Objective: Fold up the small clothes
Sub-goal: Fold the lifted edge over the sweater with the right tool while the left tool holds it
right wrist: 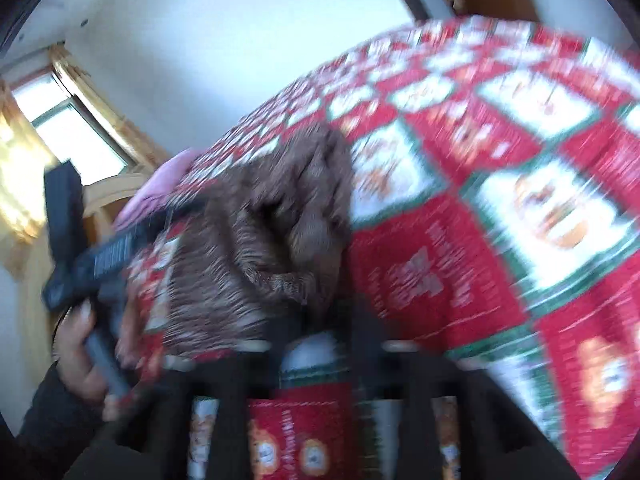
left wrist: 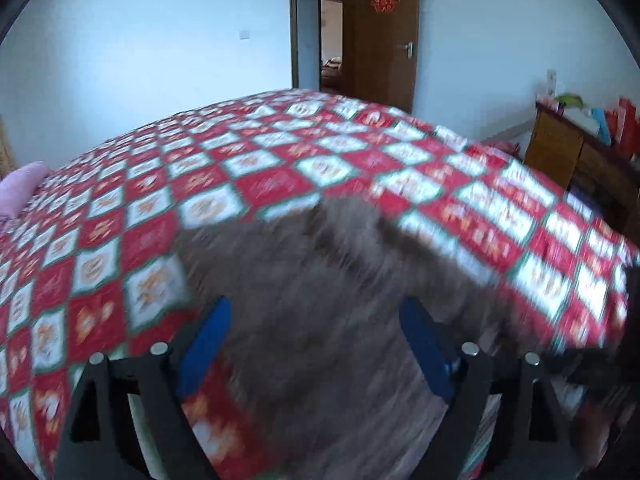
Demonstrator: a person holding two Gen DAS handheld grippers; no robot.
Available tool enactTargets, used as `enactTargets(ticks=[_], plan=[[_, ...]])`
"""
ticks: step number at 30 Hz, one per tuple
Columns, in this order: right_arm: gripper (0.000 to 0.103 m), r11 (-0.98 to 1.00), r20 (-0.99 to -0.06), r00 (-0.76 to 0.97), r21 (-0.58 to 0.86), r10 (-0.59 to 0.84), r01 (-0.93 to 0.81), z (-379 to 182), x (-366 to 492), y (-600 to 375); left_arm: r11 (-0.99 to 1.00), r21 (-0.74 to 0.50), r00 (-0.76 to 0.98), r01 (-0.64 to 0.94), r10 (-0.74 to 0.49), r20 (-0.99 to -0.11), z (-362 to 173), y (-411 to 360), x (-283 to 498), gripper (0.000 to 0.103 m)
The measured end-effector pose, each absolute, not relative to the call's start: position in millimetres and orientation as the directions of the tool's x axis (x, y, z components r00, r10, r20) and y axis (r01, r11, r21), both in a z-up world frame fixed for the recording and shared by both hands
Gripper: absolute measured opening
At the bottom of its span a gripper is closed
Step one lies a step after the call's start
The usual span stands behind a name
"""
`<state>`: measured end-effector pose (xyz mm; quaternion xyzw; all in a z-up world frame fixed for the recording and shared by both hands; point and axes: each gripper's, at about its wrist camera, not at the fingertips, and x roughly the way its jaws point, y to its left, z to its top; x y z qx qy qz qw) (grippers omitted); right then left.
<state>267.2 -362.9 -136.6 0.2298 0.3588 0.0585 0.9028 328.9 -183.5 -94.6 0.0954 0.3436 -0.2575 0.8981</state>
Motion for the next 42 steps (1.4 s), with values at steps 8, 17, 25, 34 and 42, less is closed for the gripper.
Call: enactTargets(ticks=[8, 17, 25, 34, 42], plan=[[0.070, 0.915, -0.585, 0.786, 0.398, 0.200, 0.063, -99, 295, -372, 0.840, -0.022, 0.580, 0.542, -0.393, -0.714, -142, -160, 309, 0.090], [0.007, 0.933, -0.739, 0.617, 0.360, 0.270, 0.022, -122, 419, -342, 0.842, -0.284, 0.481, 0.459, -0.504, -0.718, -157, -125, 333, 0.103], [0.004, 0.958, -0.767, 0.614, 0.280, 0.186, 0.060, -147, 407, -356, 0.839, -0.293, 0.476, 0.459, -0.510, -0.716, -158, -128, 330, 0.103], [0.043, 0.997, -0.714, 0.696, 0.057, 0.078, -0.053, -81, 410, -310, 0.854, -0.274, 0.489, 0.443, -0.486, -0.724, -158, -122, 320, 0.103], [0.033, 0.931, -0.787, 0.579, -0.017, 0.212, -0.365, -101, 448, -192, 0.809, -0.410, 0.467, 0.422, -0.582, -0.666, -158, -103, 324, 0.103]])
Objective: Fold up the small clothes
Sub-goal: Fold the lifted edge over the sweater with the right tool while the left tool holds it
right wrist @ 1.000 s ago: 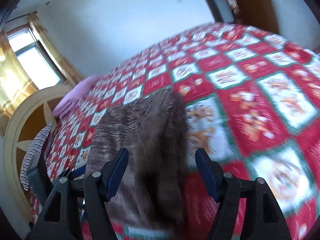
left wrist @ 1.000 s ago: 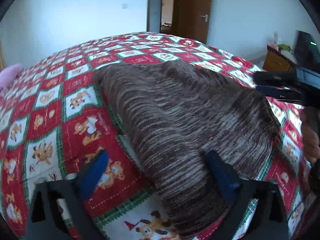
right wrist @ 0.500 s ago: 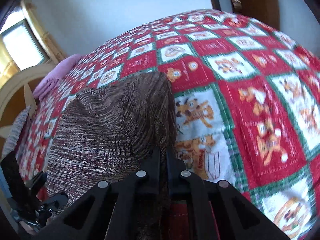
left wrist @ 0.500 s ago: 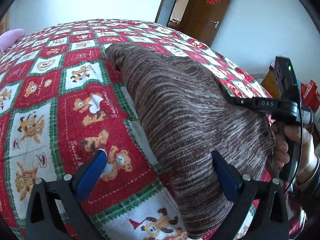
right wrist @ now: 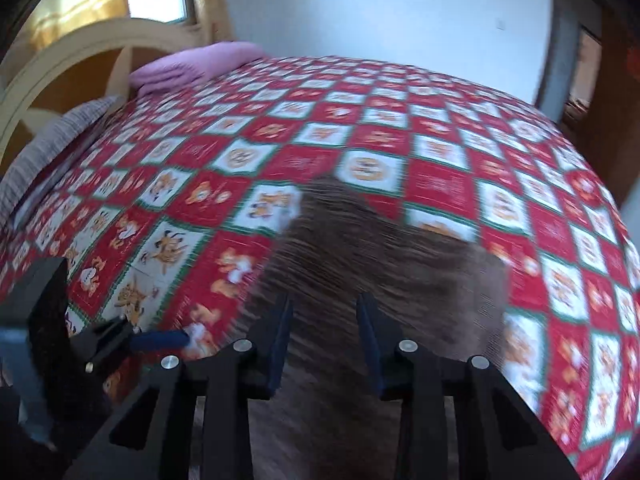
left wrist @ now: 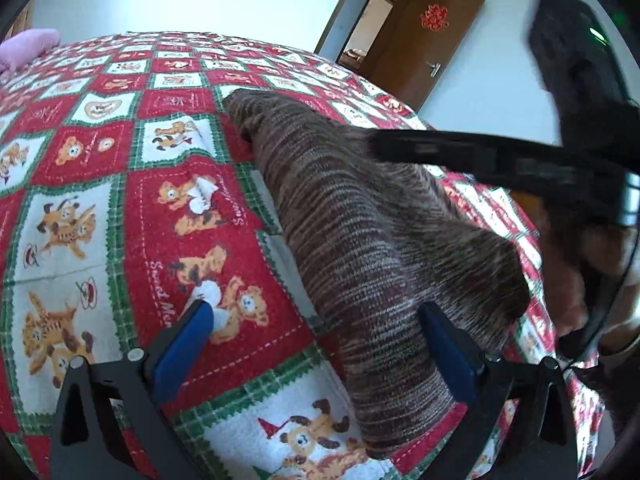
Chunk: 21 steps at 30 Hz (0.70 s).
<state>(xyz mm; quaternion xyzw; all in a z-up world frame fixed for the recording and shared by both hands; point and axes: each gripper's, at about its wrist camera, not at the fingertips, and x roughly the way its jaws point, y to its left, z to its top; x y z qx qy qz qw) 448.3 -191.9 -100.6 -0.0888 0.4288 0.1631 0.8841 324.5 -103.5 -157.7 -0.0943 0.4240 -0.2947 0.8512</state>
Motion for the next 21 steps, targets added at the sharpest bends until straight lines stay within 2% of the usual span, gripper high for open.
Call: enactTargets(ticks=[4, 7, 11, 14, 17, 19, 21], plan=[[0.031, 0.927, -0.858, 0.468, 0.023, 0.211, -0.375, -149, 476, -170, 0.796, -0.440, 0.458, 0.416, -0.602, -0.655, -158, -101, 326, 0.103], [0.031, 0.918, -0.832, 0.509, 0.002, 0.222, -0.397, -148, 472, -167, 0.790, -0.456, 0.455, 0.411, -0.611, -0.648, -159, -99, 328, 0.103], [0.031, 0.916, -0.798, 0.510, 0.124, 0.321, -0.382, -132, 466, -198, 0.785, -0.470, 0.459, 0.405, -0.619, -0.637, -158, -97, 327, 0.103], [0.031, 0.930, -0.738, 0.577, 0.204, 0.351, -0.304, -115, 466, -244, 0.784, -0.502, 0.492, 0.365, -0.620, -0.612, -156, -88, 327, 0.103], [0.032, 0.960, -0.765, 0.581, 0.249, 0.278, -0.131, -121, 478, -300, 0.782, -0.543, 0.533, 0.305, -0.613, -0.583, -150, -77, 332, 0.103], [0.032, 0.951, -0.778, 0.557, 0.301, 0.291, -0.076, -138, 482, -329, 0.772, -0.567, 0.511, 0.289, -0.625, -0.590, -149, -81, 340, 0.103], [0.032, 0.926, -0.737, 0.575, 0.362, 0.355, -0.109, -142, 478, -342, 0.798, -0.522, 0.483, 0.301, -0.599, -0.639, -146, -98, 347, 0.103]])
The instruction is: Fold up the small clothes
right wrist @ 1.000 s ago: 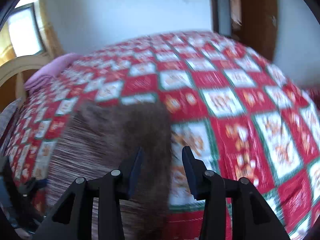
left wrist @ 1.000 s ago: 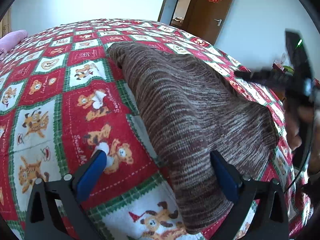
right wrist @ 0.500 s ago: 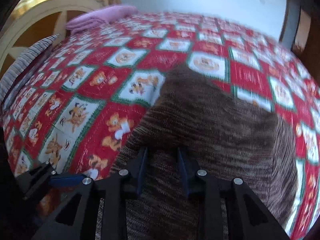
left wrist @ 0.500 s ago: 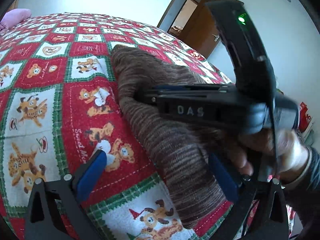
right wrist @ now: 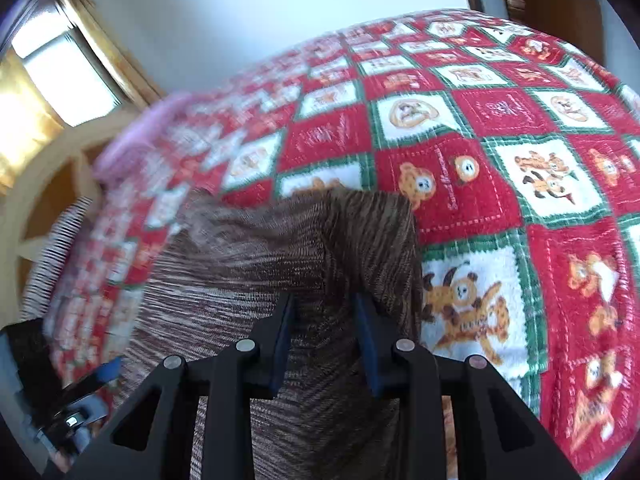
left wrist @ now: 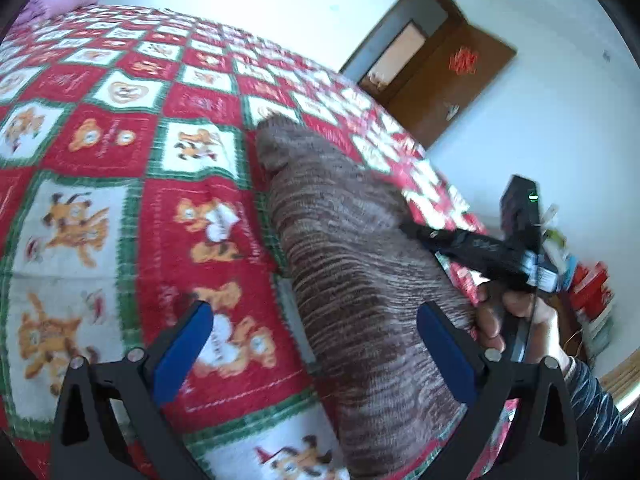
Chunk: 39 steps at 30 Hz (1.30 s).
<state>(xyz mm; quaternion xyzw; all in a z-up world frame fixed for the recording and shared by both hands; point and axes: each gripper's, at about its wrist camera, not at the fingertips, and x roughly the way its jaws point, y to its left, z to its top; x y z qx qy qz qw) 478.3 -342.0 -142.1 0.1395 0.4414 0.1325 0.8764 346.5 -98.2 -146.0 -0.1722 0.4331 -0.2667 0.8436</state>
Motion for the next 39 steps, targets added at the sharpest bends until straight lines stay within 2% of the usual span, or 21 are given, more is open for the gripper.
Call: enactTargets(ticks=[3, 5, 6, 8, 9, 10, 15, 21, 27, 29, 34, 39], plan=[[0.032, 0.923, -0.720, 0.591, 0.362, 0.364, -0.128, -140, 472, -345, 0.832, -0.415, 0.457, 0.369, -0.551, -0.698, -147, -126, 350, 0.103], [0.033, 0.917, -0.699, 0.612, 0.383, 0.369, -0.116, -136, 467, -353, 0.872, -0.308, 0.471, 0.381, -0.469, -0.747, -161, -141, 352, 0.103], [0.033, 0.913, -0.684, 0.629, 0.395, 0.368, -0.104, -134, 464, -360, 0.874, -0.293, 0.483, 0.388, -0.464, -0.743, -162, -141, 350, 0.103], [0.036, 0.908, -0.670, 0.646, 0.409, 0.366, -0.091, -133, 462, -373, 0.873, -0.292, 0.499, 0.390, -0.467, -0.730, -160, -139, 347, 0.103], [0.046, 0.909, -0.678, 0.642, 0.409, 0.360, -0.078, -135, 462, -378, 0.872, -0.301, 0.495, 0.387, -0.472, -0.730, -161, -137, 348, 0.103], [0.050, 0.909, -0.691, 0.627, 0.413, 0.358, -0.064, -140, 466, -381, 0.870, -0.306, 0.494, 0.386, -0.475, -0.728, -162, -136, 349, 0.103], [0.050, 0.883, -0.695, 0.605, 0.469, 0.389, -0.029, -155, 473, -396, 0.871, -0.302, 0.495, 0.388, -0.473, -0.729, -161, -138, 348, 0.103], [0.050, 0.859, -0.684, 0.566, 0.503, 0.461, -0.092, -161, 493, -385, 0.870, -0.302, 0.493, 0.389, -0.474, -0.730, -162, -138, 347, 0.103], [0.050, 0.812, -0.637, 0.560, 0.572, 0.530, -0.118, -167, 503, -387, 0.869, -0.306, 0.491, 0.390, -0.477, -0.729, -163, -138, 347, 0.103], [0.049, 0.799, -0.622, 0.556, 0.587, 0.551, -0.135, -168, 501, -387, 0.868, -0.306, 0.491, 0.390, -0.477, -0.729, -163, -138, 347, 0.103], [0.035, 0.785, -0.612, 0.548, 0.602, 0.570, -0.144, -172, 500, -387, 0.868, -0.307, 0.492, 0.391, -0.479, -0.727, -163, -139, 348, 0.103], [0.030, 0.781, -0.606, 0.557, 0.611, 0.568, -0.131, -174, 497, -391, 0.862, -0.317, 0.490, 0.395, -0.490, -0.721, -162, -138, 348, 0.102]])
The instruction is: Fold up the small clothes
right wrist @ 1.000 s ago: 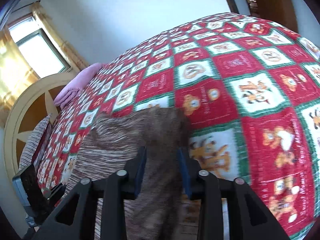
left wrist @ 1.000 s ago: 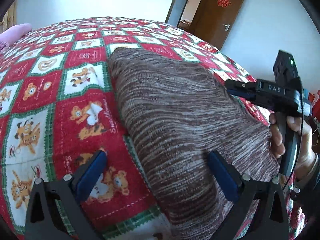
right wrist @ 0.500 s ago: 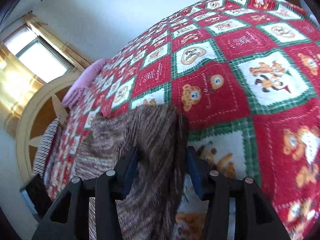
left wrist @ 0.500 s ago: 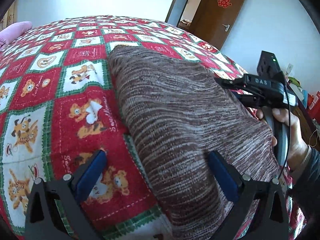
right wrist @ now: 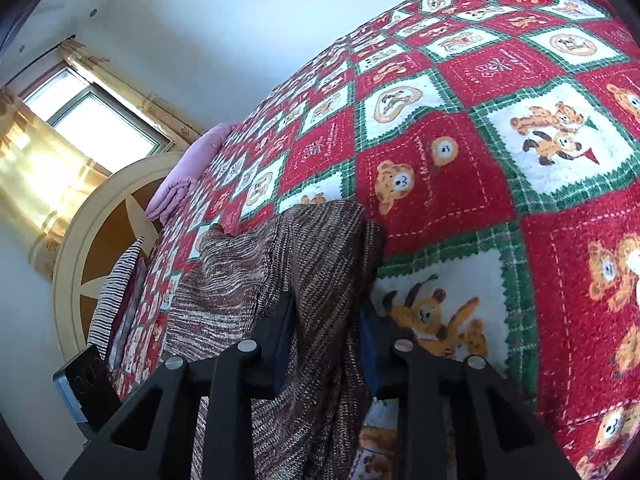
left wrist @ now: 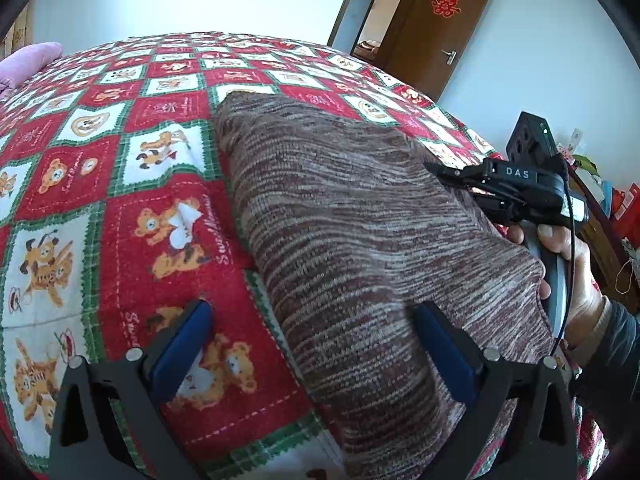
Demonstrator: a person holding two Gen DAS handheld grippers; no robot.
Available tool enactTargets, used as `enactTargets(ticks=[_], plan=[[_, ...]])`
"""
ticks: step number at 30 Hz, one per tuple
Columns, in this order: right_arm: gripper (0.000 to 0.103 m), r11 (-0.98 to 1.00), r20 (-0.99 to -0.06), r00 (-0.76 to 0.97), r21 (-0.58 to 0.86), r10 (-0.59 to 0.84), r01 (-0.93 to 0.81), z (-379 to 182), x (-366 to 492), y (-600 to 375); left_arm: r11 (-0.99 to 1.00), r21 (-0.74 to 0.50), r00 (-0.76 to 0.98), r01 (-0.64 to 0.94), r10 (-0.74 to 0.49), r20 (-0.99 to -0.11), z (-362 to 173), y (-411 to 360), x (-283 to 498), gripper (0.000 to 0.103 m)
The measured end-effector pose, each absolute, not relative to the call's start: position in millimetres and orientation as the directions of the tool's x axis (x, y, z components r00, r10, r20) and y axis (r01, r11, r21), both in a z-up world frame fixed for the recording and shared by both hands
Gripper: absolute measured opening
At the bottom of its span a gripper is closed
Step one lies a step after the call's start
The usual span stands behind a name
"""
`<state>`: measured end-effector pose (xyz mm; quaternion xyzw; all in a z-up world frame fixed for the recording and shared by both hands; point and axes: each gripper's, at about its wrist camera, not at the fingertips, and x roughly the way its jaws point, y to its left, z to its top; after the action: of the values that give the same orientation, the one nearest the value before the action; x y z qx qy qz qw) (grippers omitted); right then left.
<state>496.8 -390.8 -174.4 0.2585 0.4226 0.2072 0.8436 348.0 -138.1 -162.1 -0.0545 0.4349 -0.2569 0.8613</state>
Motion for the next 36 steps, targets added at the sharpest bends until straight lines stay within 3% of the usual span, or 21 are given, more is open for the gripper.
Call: enactTargets(ticks=[8, 11, 15, 17, 21, 26, 29, 36], plan=[[0.028, 0.758, -0.591, 0.554, 0.641, 0.586, -0.119, -177, 497, -396, 0.815, -0.412, 0.468, 0.407, -0.574, -0.672, -161, -129, 350, 0.089], [0.028, 0.760, -0.589, 0.558, 0.638, 0.584, -0.121, -177, 496, -396, 0.822, -0.392, 0.466, 0.413, -0.560, -0.685, -161, -133, 350, 0.089], [0.022, 0.776, -0.587, 0.571, 0.612, 0.574, -0.152, -175, 493, -393, 0.844, -0.332, 0.476, 0.421, -0.517, -0.712, -157, -142, 346, 0.081], [0.020, 0.770, -0.567, 0.580, 0.612, 0.585, -0.179, -172, 490, -392, 0.842, -0.315, 0.476, 0.437, -0.514, -0.713, -153, -147, 340, 0.062], [0.020, 0.774, -0.572, 0.577, 0.606, 0.582, -0.180, -173, 491, -391, 0.848, -0.280, 0.484, 0.451, -0.495, -0.722, -152, -155, 336, 0.057], [0.018, 0.800, -0.590, 0.586, 0.573, 0.555, -0.180, -169, 491, -387, 0.831, -0.364, 0.458, 0.420, -0.541, -0.706, -148, -139, 343, 0.030], [0.016, 0.830, -0.604, 0.605, 0.525, 0.520, -0.189, -159, 484, -381, 0.839, -0.319, 0.466, 0.440, -0.517, -0.718, -136, -142, 338, 0.026], [0.015, 0.797, -0.538, 0.643, 0.569, 0.545, -0.200, -126, 466, -373, 0.840, -0.261, 0.504, 0.476, -0.503, -0.702, -111, -141, 325, 0.024]])
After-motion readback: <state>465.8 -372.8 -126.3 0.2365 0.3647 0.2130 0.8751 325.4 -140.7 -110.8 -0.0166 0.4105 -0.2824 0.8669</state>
